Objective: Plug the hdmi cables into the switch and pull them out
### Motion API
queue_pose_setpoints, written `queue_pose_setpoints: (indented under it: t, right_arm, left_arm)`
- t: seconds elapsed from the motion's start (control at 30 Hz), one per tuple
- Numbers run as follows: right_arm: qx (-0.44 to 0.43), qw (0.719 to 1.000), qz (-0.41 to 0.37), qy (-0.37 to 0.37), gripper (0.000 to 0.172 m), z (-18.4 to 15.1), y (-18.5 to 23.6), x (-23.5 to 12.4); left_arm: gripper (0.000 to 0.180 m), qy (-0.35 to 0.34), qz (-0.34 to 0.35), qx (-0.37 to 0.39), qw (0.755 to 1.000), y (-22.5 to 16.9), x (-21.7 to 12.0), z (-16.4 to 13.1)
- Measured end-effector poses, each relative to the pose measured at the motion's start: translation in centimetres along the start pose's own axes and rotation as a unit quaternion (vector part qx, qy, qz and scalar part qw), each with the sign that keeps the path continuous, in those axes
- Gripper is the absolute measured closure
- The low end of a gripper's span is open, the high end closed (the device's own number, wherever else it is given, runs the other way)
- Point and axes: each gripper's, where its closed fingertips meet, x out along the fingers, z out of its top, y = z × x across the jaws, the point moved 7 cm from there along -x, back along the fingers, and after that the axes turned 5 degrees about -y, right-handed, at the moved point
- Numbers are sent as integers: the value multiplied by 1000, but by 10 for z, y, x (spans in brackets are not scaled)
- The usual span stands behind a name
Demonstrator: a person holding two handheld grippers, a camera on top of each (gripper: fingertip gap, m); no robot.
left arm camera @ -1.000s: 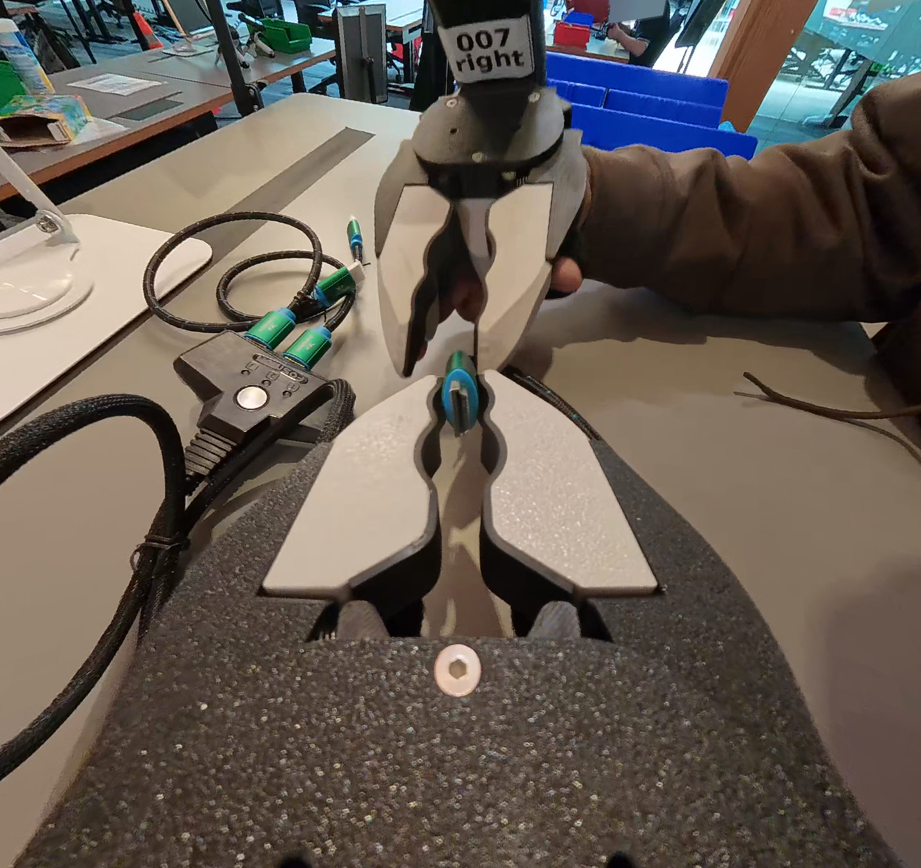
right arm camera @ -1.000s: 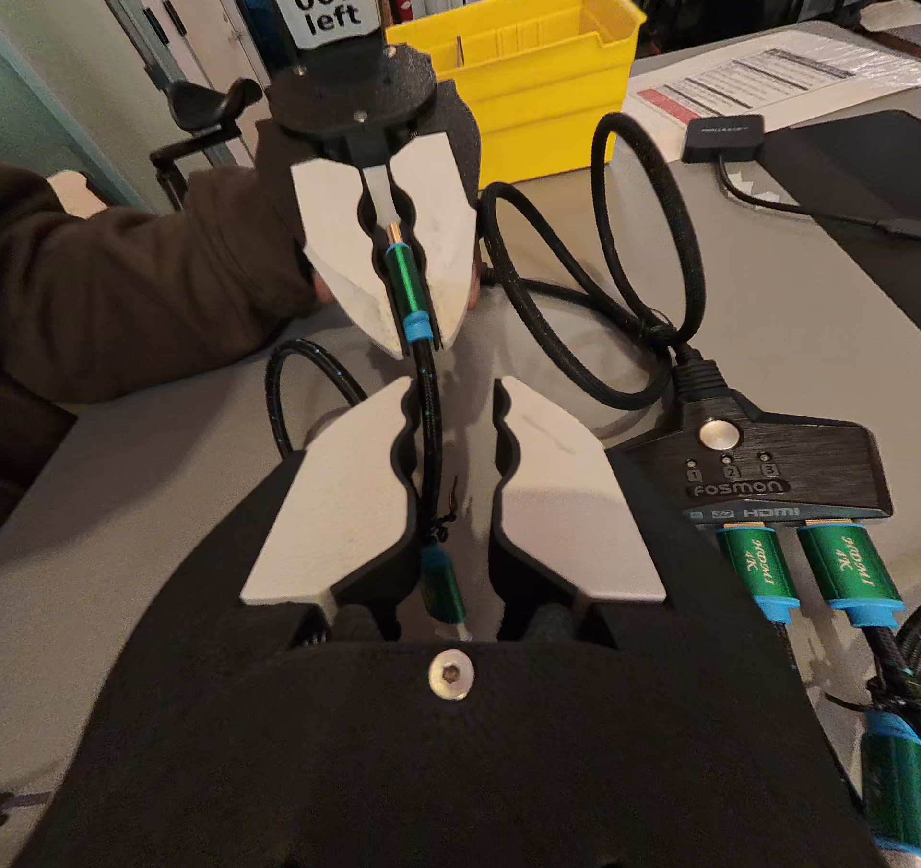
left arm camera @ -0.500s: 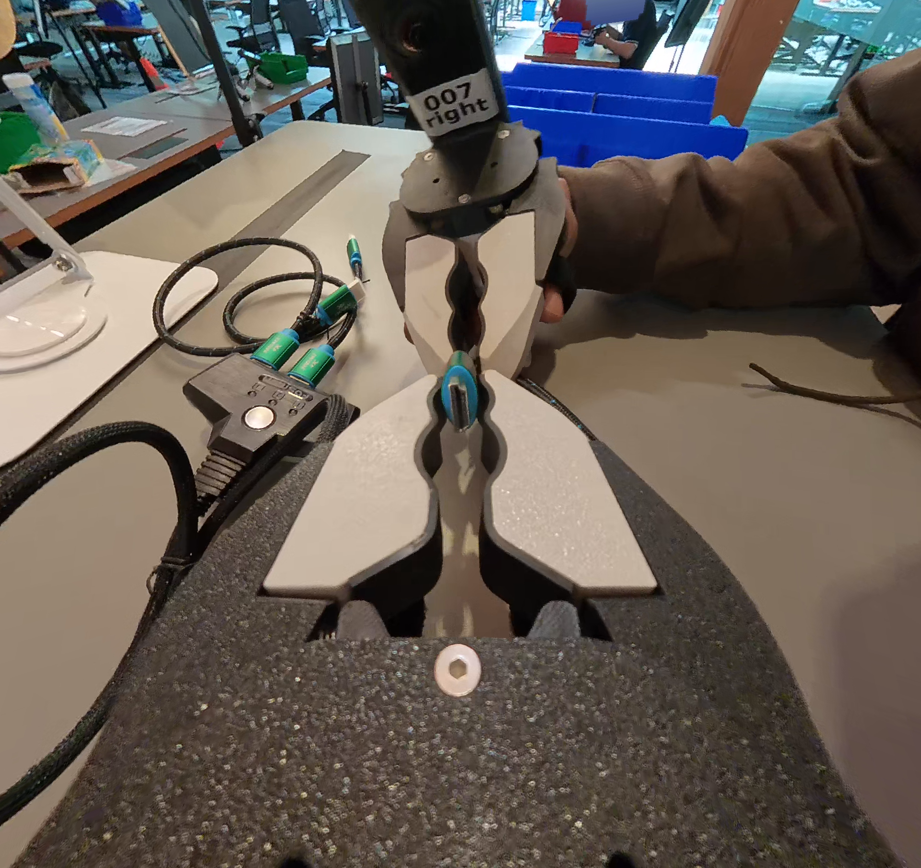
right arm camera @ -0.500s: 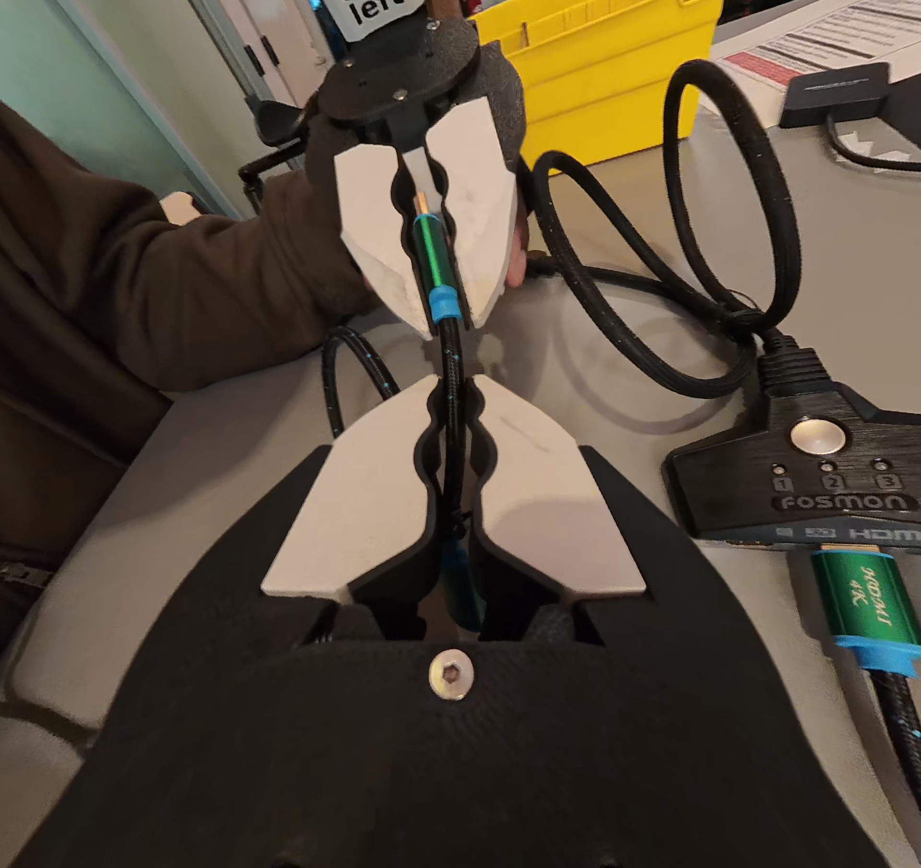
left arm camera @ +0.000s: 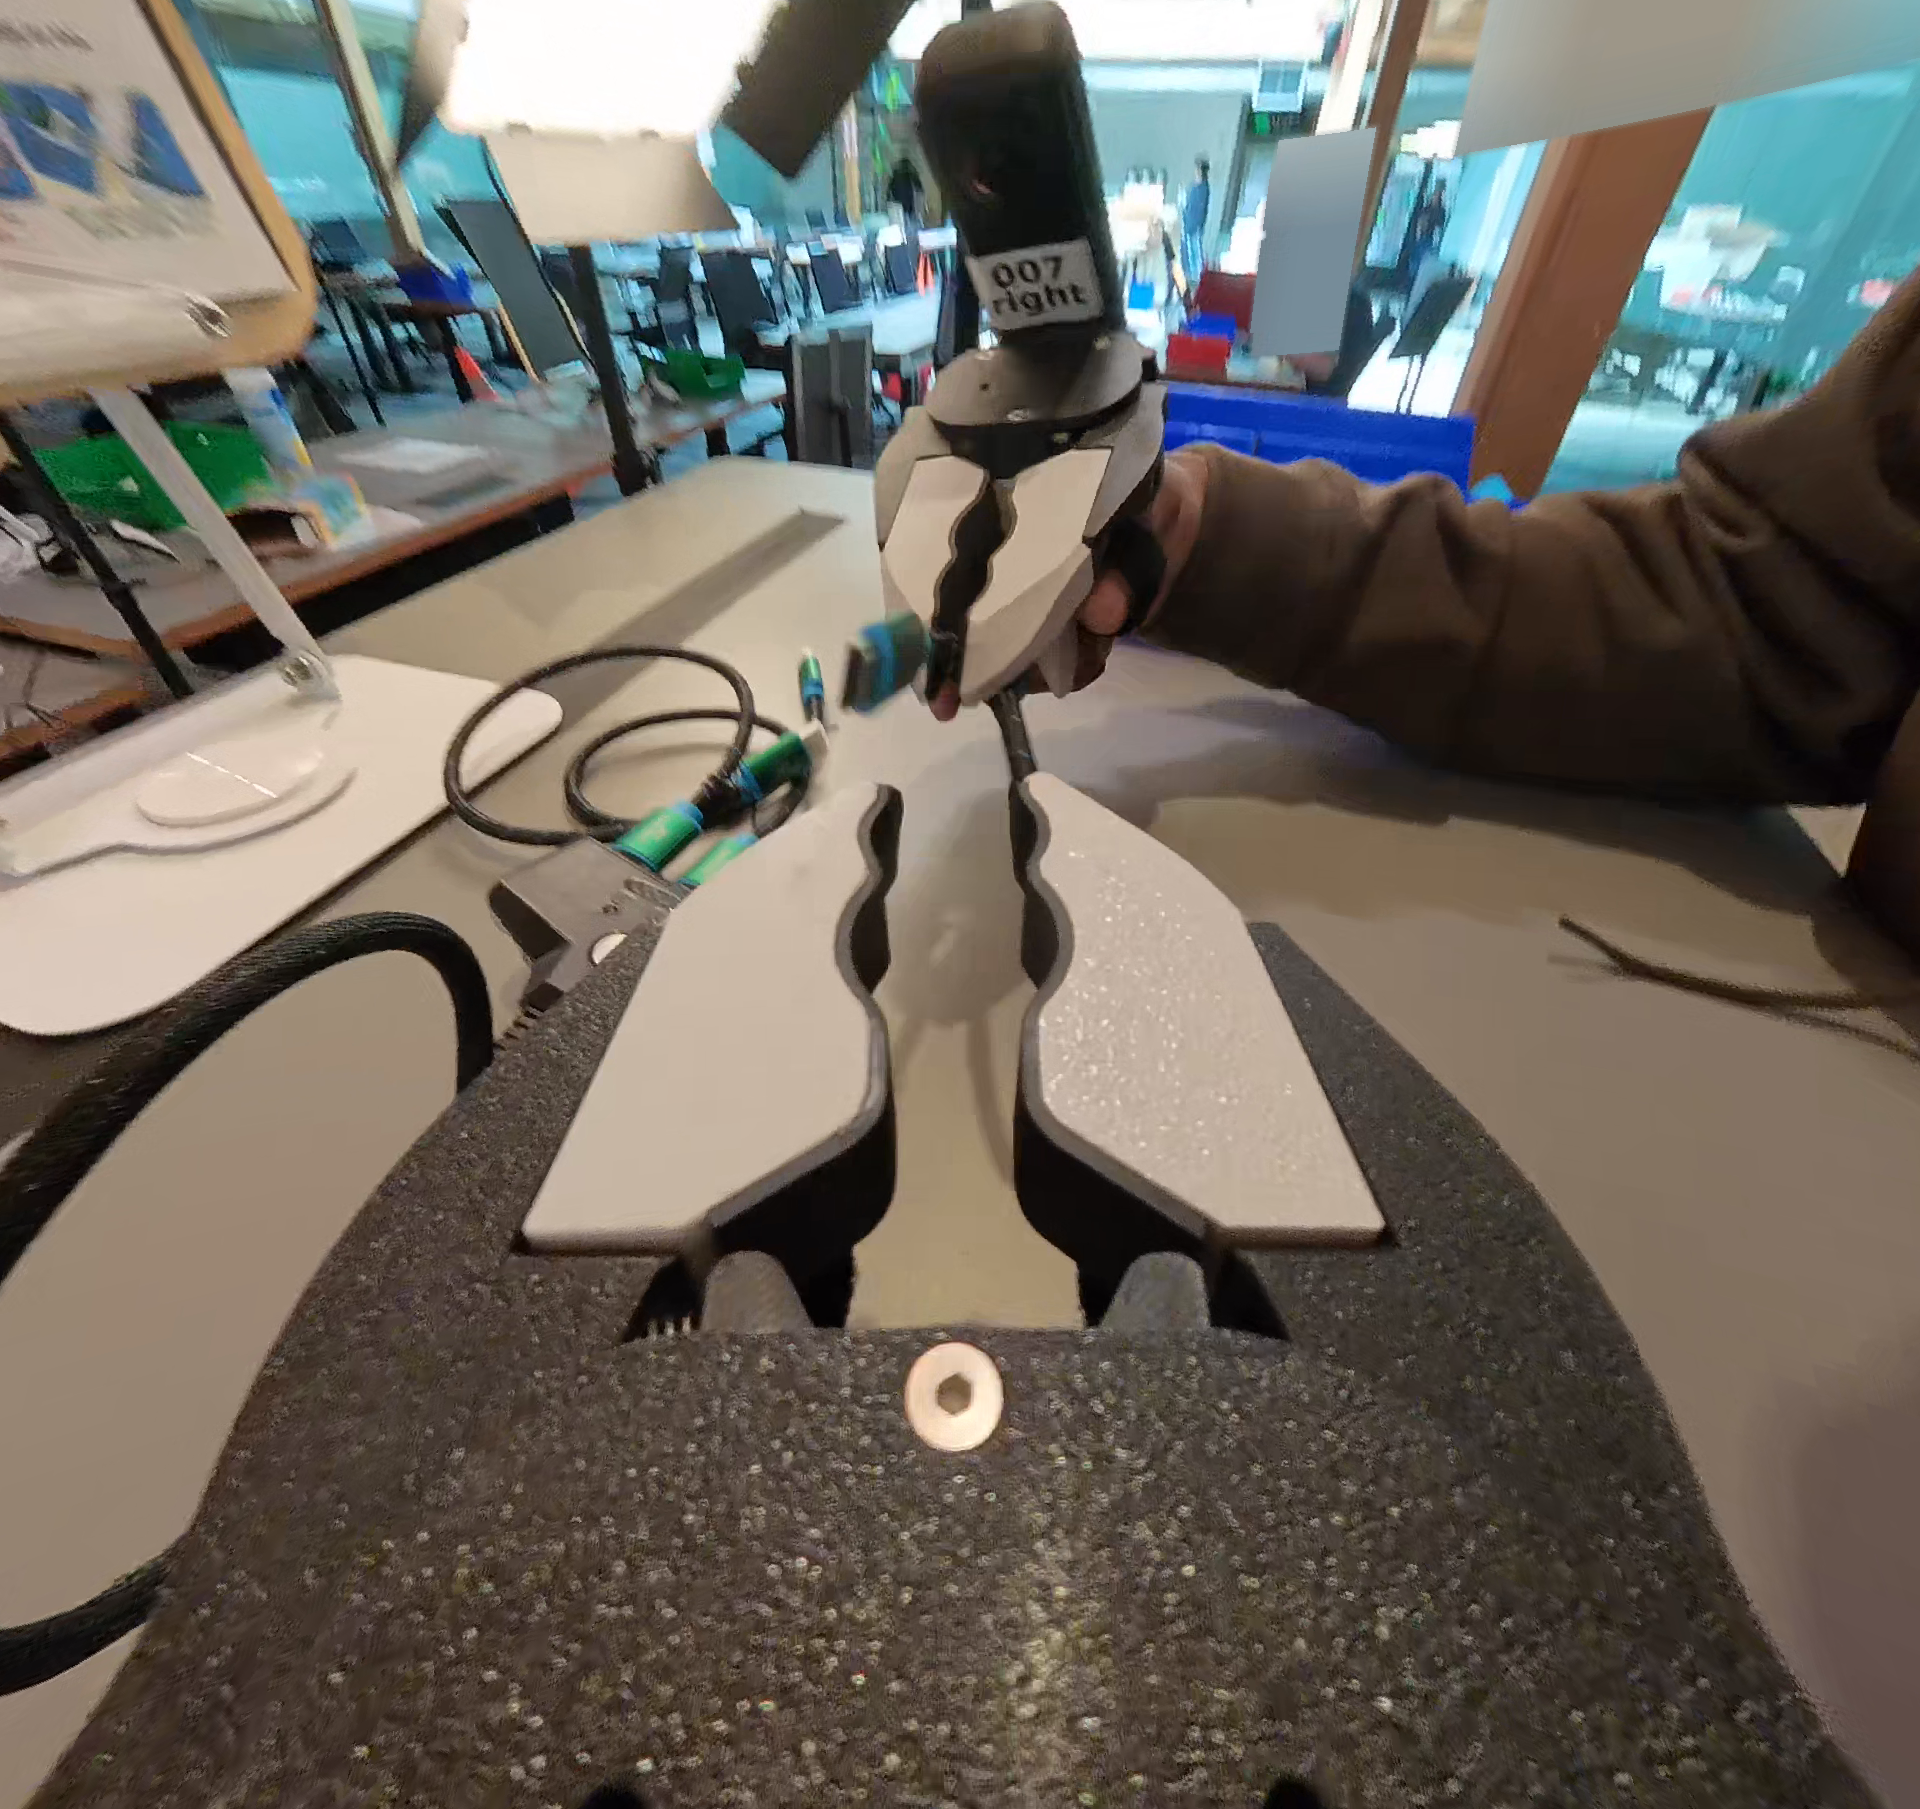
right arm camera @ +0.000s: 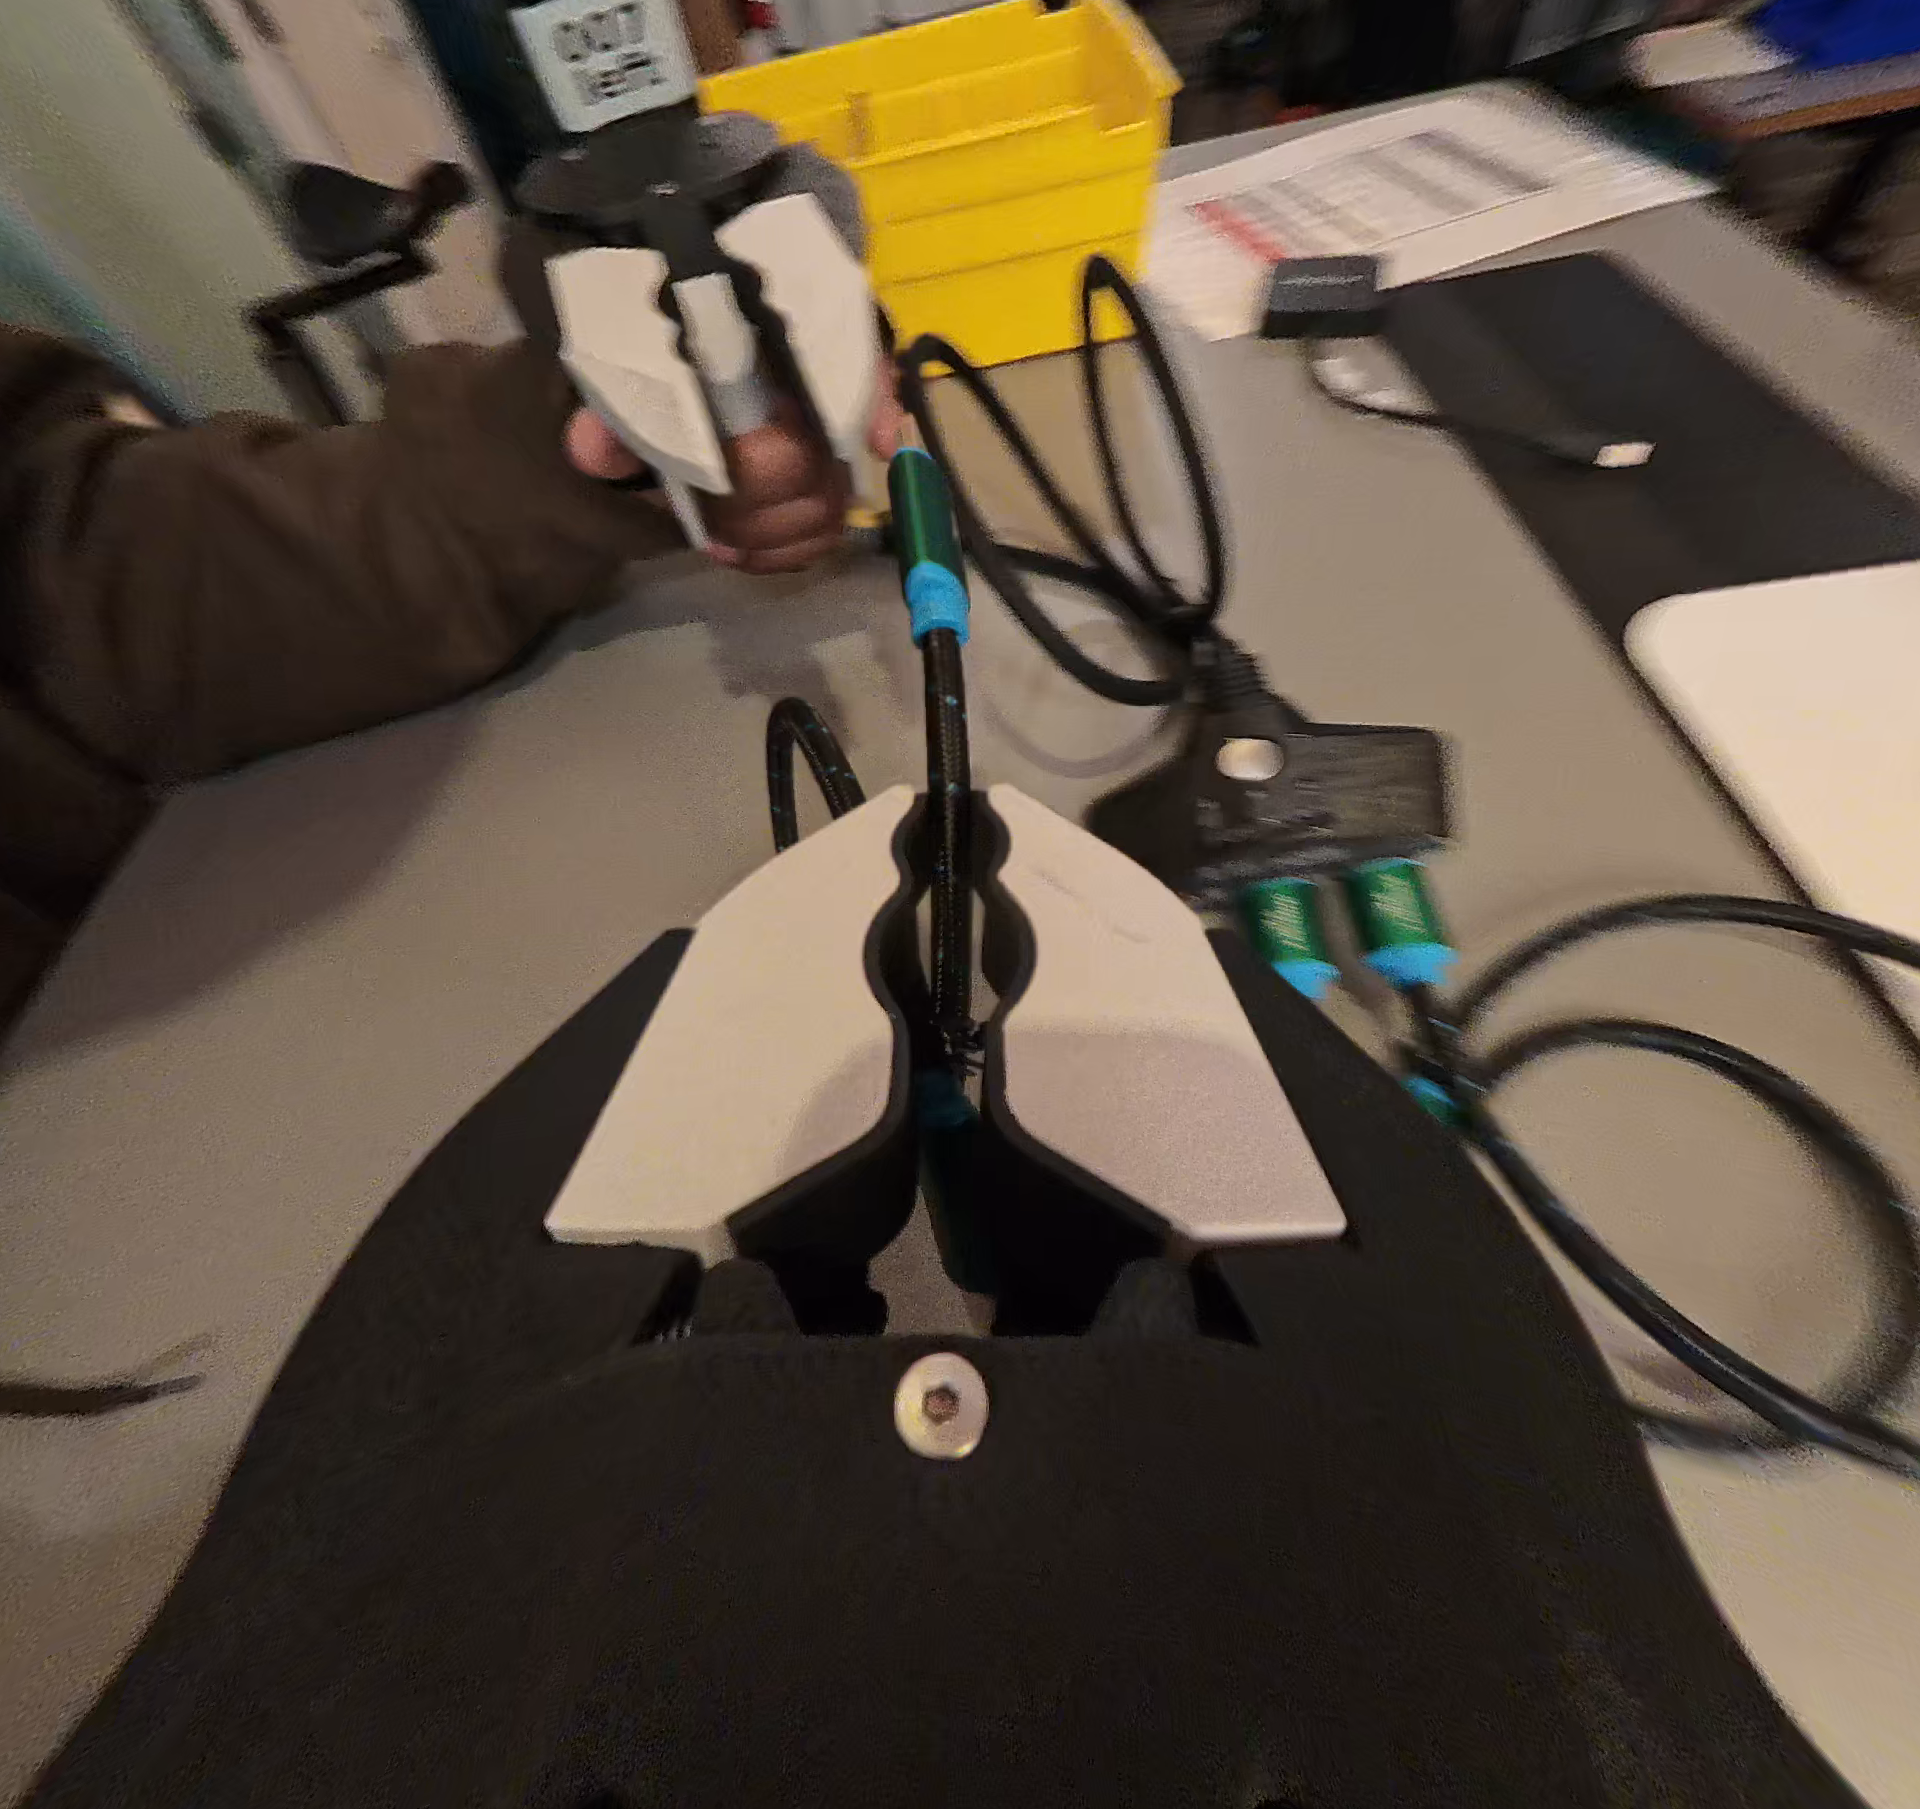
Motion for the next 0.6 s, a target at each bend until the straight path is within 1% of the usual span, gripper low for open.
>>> queue_pose_setpoints:
  t: [0.03, 0.1, 0.17, 0.23, 0.33, 0.4, 0.43, 0.47, 0.5, 0.6]
  right_arm:
    - [-17, 999, -40, 1, 165, 6, -4, -12]
    - [-59, 991, -120, 7, 166, 20, -7, -33]
    - [-112, 975, -191, 27, 166, 32, -6, -47]
    - [-163, 954, -245, 62, 166, 40, -2, -51]
    - [-219, 923, -277, 153, 166, 35, 3, -35]
    - [-247, 894, -295, 231, 165, 24, 2, -19]
    - [-260, 880, -301, 258, 165, 20, 2, -11]
    - [-270, 876, -295, 271, 165, 17, 5, -3]
    - [-269, 878, -276, 283, 165, 15, 11, 3]
    - [-231, 886, -228, 331, 165, 4, 23, 15]
  left_arm:
    - [161, -15, 3, -2, 1000, 1, -3, 3]
    - [162, -15, 5, -4, 1000, 1, -3, 3]
    - [165, 1, 0, 1, 1000, -1, 2, 0]
    - [166, 12, -4, 1, 1000, -3, 8, -2]
    - [166, 14, -9, 1, 1000, -4, 14, -5]
    - [166, 19, -12, 2, 1000, -5, 16, -7]
    - [167, 20, -12, 3, 1000, -5, 17, -8]
    - [167, 20, -13, 3, 1000, -5, 17, -8]
    - [167, 18, -13, 2, 1000, -5, 16, -8]
    - [167, 14, -13, 0, 1000, -4, 16, -7]
